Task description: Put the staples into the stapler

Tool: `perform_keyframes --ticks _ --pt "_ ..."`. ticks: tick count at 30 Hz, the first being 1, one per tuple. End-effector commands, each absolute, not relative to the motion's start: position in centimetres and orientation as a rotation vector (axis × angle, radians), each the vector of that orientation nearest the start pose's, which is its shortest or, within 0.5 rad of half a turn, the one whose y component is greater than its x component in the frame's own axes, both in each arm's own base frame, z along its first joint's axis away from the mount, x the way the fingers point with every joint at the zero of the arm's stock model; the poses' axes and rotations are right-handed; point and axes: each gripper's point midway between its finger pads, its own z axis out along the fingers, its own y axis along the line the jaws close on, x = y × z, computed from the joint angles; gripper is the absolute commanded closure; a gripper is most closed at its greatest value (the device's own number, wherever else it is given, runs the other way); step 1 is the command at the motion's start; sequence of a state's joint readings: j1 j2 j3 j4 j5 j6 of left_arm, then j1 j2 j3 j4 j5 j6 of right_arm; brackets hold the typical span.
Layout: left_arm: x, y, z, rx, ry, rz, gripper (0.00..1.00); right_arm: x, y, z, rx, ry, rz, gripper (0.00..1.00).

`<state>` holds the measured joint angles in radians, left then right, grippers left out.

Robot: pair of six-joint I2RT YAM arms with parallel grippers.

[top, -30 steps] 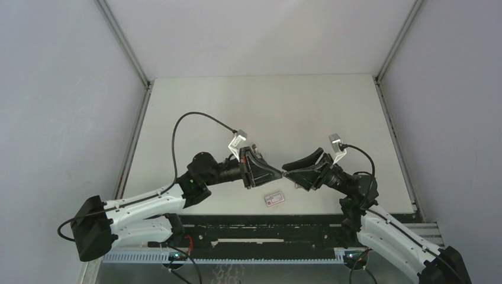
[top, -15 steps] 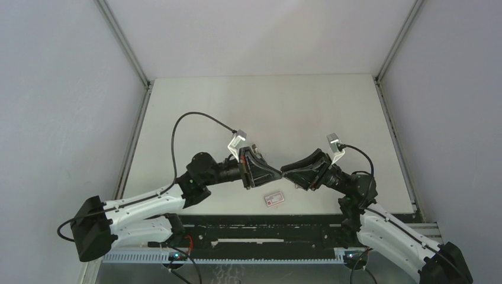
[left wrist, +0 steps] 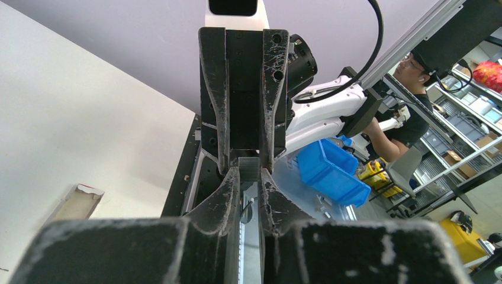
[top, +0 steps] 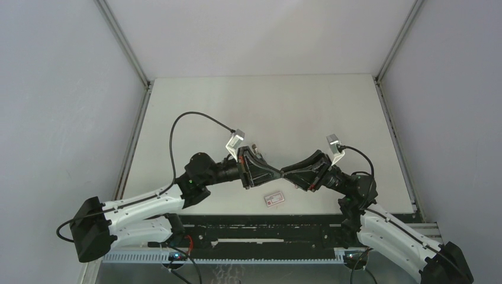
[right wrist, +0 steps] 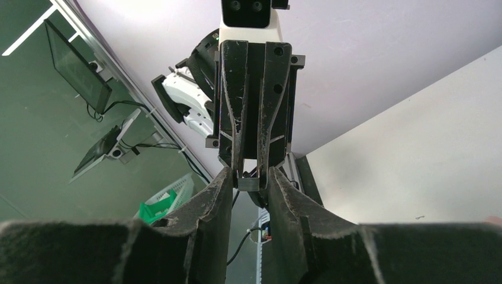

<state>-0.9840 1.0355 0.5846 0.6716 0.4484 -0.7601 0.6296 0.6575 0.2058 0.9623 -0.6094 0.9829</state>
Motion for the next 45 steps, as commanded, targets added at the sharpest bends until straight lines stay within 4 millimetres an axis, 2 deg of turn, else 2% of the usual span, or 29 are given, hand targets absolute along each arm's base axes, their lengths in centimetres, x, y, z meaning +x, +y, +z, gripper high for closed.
perform_keyframes --ticks 1,11,15,25,27,30,32,34,37,40,45 --pt "10.9 -34.5 31.6 0.598 1.445 -1.732 0.85 11.5 24.3 32.5 -0.438 1.176 1.713 0.73" --pt "10.9 -34.6 31.4 0.600 1.447 -1.737 0.86 11.3 24.3 32.9 -0.439 1.153 1.714 0.86" --pt "11.1 -34.6 31.3 0.588 1.451 -1.731 0.80 11.4 24.2 33.0 -0.436 1.150 1.709 0.90" --pt "12.7 -33.5 30.0 0.523 1.506 -1.638 0.32 12.7 24.1 31.6 -0.430 1.223 1.615 0.92" --pt "13.5 -32.7 29.4 0.495 1.528 -1.594 0.29 13.5 24.1 31.0 -0.436 1.271 1.556 0.93" --pt "15.4 -30.9 27.7 0.453 1.592 -1.478 0.25 16.0 24.0 28.7 -0.442 1.428 1.369 0.93" --pt "17.8 -29.1 25.8 0.405 1.699 -1.307 0.23 17.8 23.7 26.6 -0.437 1.563 1.227 0.93" --pt "20.2 -26.6 22.8 0.358 1.840 -1.105 0.23 19.4 23.3 24.9 -0.441 1.666 1.098 0.93" --pt "23.0 -22.7 19.9 0.277 1.930 -0.914 0.23 21.4 23.0 22.5 -0.464 1.775 0.943 0.93" --pt "24.8 -20.0 18.1 0.167 1.958 -0.795 0.23 23.2 23.4 20.2 -0.505 1.867 0.821 0.93" --pt "26.2 -18.3 15.9 0.111 1.955 -0.663 0.23 25.6 24.9 17.2 -0.574 1.954 0.695 0.93"
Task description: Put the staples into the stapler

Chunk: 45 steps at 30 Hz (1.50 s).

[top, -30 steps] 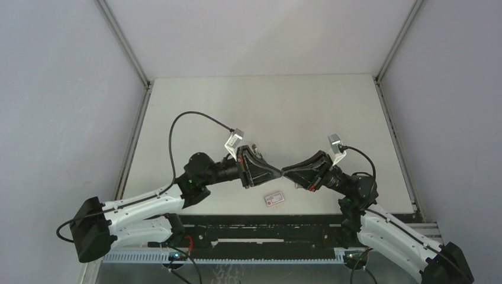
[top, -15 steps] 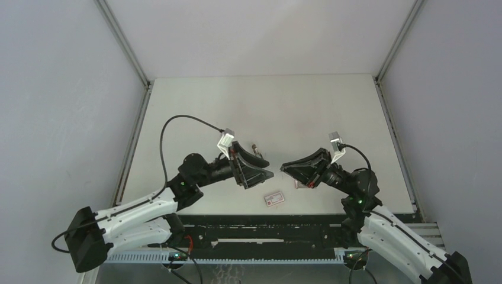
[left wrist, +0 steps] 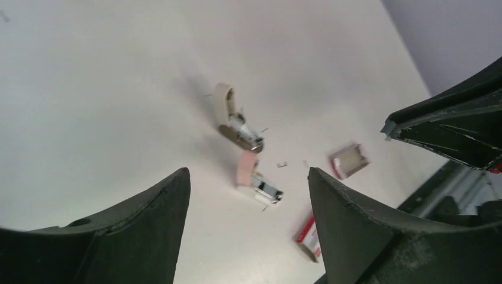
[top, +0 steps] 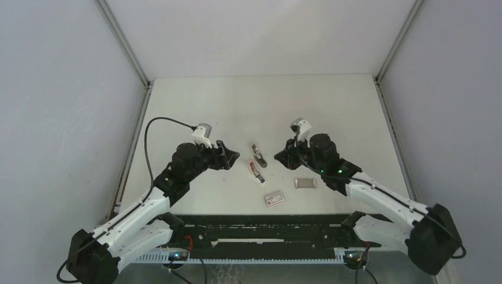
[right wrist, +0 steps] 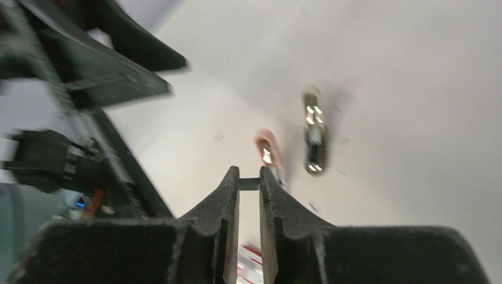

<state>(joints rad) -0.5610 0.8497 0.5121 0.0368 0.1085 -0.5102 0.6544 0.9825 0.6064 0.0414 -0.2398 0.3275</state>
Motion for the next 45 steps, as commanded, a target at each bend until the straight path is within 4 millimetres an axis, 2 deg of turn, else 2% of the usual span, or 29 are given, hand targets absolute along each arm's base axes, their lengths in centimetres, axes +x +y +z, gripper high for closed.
perform_keyframes --ticks 1,6,11,16,26,45 --pt "26.4 -17.9 15.3 0.113 1.965 -0.630 0.24 26.1 25.4 16.6 -0.592 1.968 0.677 0.93" --pt "26.4 -17.0 13.3 0.144 1.985 -0.552 0.25 28.2 27.6 13.7 -0.665 2.029 0.601 0.93" --pt "26.6 -16.6 12.8 0.174 1.970 -0.512 0.25 30.3 30.2 11.7 -0.734 2.074 0.504 0.94" --pt "26.4 -16.4 12.0 0.187 1.996 -0.495 0.25 31.5 31.9 9.8 -0.778 2.114 0.434 0.95" --pt "26.4 -16.7 11.5 0.195 2.017 -0.502 0.25 31.4 32.0 7.2 -0.796 2.190 0.369 0.95" --pt "26.6 -16.7 11.2 0.203 2.028 -0.487 0.26 31.4 31.8 5.8 -0.809 2.227 0.334 0.96"
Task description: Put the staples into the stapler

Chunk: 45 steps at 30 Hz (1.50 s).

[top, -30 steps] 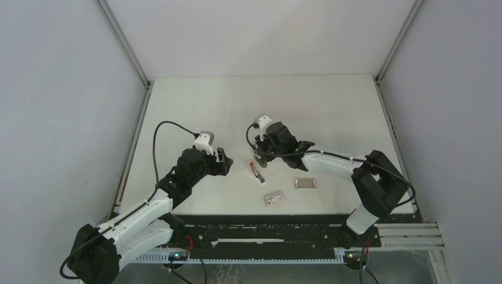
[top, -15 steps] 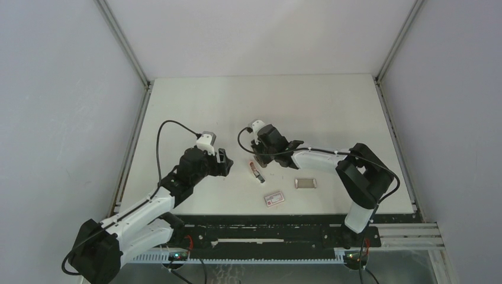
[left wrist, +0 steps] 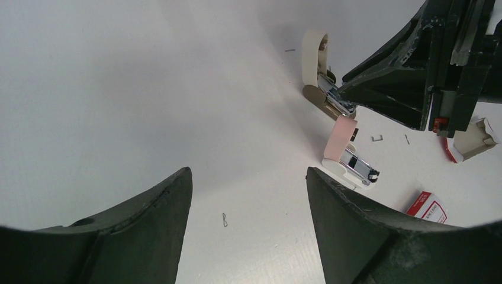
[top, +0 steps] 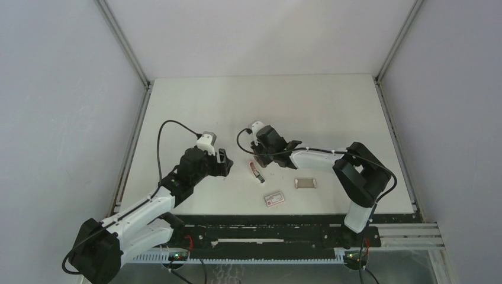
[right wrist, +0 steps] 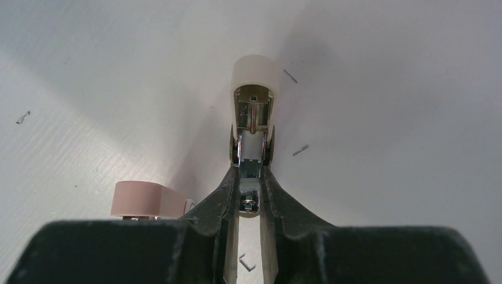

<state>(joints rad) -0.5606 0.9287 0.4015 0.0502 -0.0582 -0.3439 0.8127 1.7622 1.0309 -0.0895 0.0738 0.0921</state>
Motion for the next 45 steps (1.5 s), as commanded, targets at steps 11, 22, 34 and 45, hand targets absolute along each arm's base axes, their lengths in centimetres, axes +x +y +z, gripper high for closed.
perform_keyframes --ticks 11,22,34,45 --pt "26.6 -16.6 11.3 0.206 2.029 -0.484 0.26 31.5 31.7 5.3 -0.810 2.241 0.315 0.96" --pt "26.6 -16.6 11.3 0.208 2.030 -0.479 0.26 31.5 31.7 5.5 -0.820 2.236 0.316 0.96" --pt "26.5 -16.5 11.3 0.207 2.028 -0.479 0.26 31.0 32.2 6.8 -0.812 2.241 0.383 0.73" --pt "26.5 -17.1 11.3 0.226 2.022 -0.510 0.26 31.8 31.4 8.6 -0.683 2.253 0.433 0.66"
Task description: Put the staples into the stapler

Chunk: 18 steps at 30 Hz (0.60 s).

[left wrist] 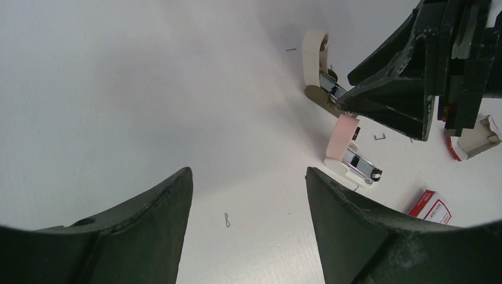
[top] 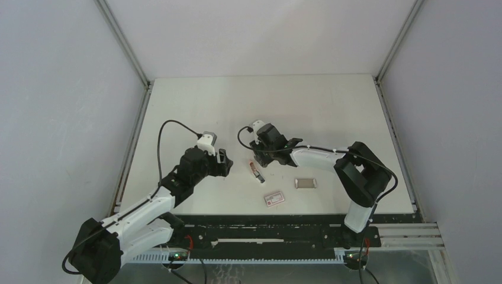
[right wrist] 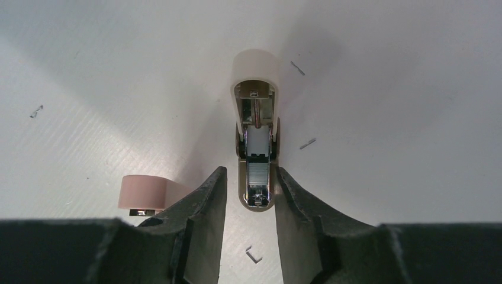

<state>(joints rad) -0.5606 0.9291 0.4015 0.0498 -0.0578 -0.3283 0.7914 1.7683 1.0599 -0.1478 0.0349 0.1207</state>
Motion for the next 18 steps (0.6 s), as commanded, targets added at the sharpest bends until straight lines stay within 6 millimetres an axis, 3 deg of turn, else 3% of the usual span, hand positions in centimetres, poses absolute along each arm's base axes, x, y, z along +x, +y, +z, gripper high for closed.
perform_keyframes --ticks 1,6,11,18 --pt "26.5 -17.5 11.4 0.233 2.013 -0.531 0.26 31.9 31.3 8.9 -0.671 2.251 0.435 0.67" --pt "27.0 -20.2 13.0 0.273 1.982 -0.668 0.27 31.5 30.3 11.0 -0.622 2.214 0.489 0.65" --pt "27.3 -23.7 14.2 0.320 1.960 -0.837 0.28 30.4 27.9 12.8 -0.539 2.178 0.592 0.63" --pt "26.3 -27.9 12.5 0.508 1.992 -0.983 0.30 27.3 24.5 12.7 -0.445 2.161 0.662 0.61"
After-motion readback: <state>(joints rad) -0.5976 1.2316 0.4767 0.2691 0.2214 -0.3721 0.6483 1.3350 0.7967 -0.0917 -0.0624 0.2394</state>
